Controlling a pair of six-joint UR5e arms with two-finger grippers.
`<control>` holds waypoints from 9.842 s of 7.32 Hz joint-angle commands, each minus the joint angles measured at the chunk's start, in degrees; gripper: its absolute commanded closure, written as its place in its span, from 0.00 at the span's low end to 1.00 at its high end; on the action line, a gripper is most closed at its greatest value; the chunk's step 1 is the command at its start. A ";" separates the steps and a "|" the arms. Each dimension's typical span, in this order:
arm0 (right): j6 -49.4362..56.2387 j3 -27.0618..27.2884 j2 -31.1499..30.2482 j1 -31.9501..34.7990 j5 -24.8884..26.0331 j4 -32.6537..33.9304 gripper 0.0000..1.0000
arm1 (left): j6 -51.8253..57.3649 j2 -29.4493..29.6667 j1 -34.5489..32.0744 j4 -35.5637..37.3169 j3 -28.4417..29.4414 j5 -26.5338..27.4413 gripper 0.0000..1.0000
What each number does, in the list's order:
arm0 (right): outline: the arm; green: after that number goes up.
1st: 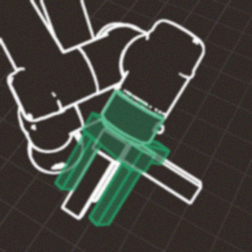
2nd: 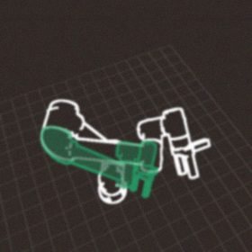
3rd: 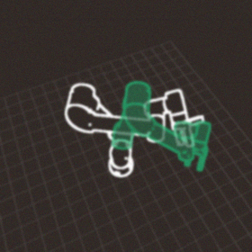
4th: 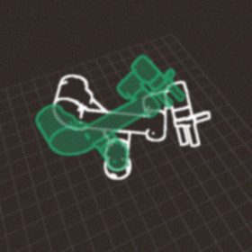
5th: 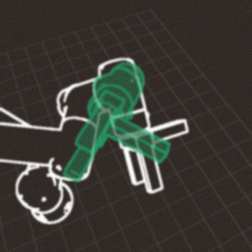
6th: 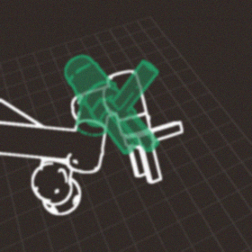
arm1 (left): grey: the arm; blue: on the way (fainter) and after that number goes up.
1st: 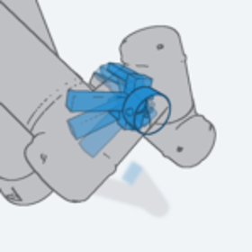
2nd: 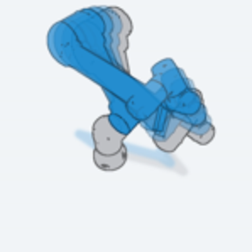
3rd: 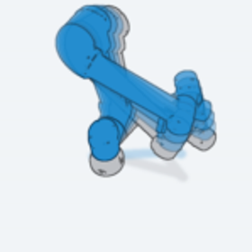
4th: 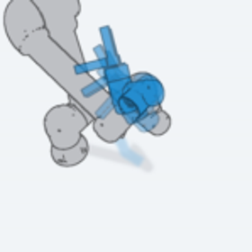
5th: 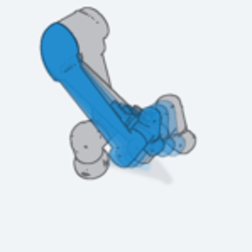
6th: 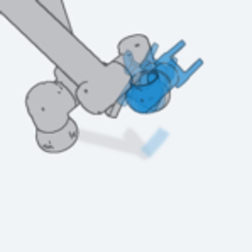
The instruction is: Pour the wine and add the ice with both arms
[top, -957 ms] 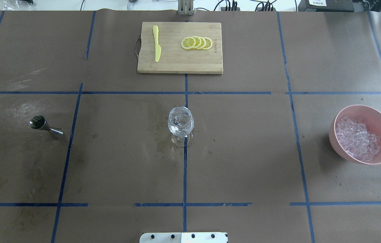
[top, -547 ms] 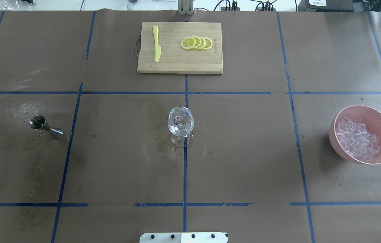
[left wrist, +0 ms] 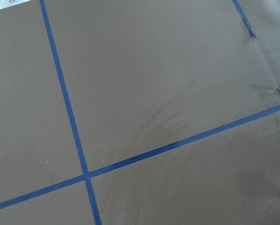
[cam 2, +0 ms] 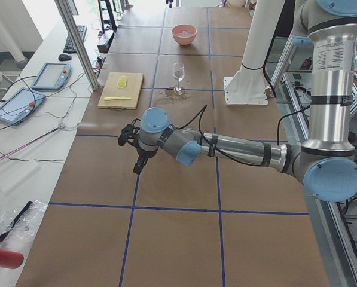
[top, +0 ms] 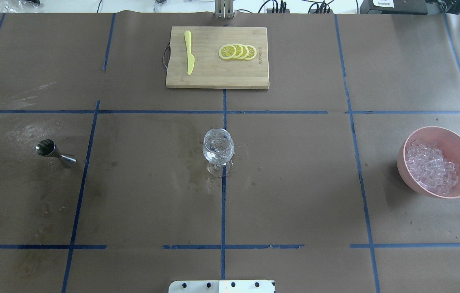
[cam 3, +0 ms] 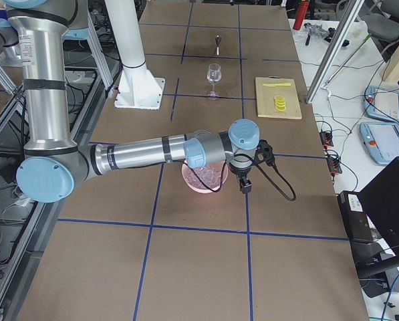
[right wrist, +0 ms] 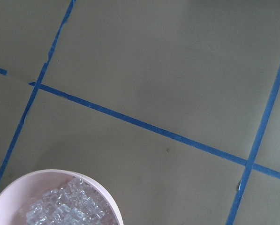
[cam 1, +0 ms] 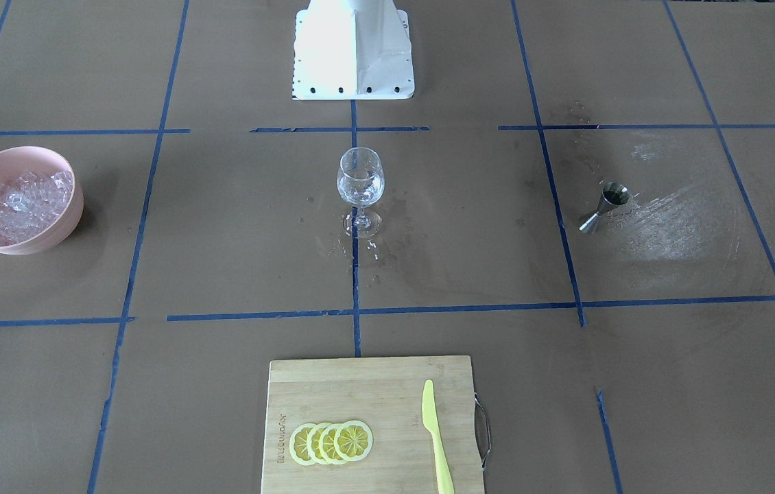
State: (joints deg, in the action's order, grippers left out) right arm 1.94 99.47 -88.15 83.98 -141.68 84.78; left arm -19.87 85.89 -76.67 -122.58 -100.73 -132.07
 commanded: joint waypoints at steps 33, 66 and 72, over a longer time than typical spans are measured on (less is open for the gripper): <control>-6.77 6.17 1.57 -2.85 0.27 -0.14 0.00 | -65.21 -2.39 68.34 -14.62 7.39 108.43 0.11; -8.27 7.05 2.01 -2.94 1.59 -0.23 0.00 | -8.39 20.02 62.52 -9.89 -14.32 84.37 1.00; -8.44 7.32 1.93 -2.94 1.59 -0.14 0.00 | 2.97 22.90 62.26 0.27 -14.76 74.24 1.00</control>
State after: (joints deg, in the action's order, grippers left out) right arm -6.46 106.74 -86.15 81.04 -140.10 84.63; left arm -18.74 107.10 -14.45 -126.77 -115.39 -57.52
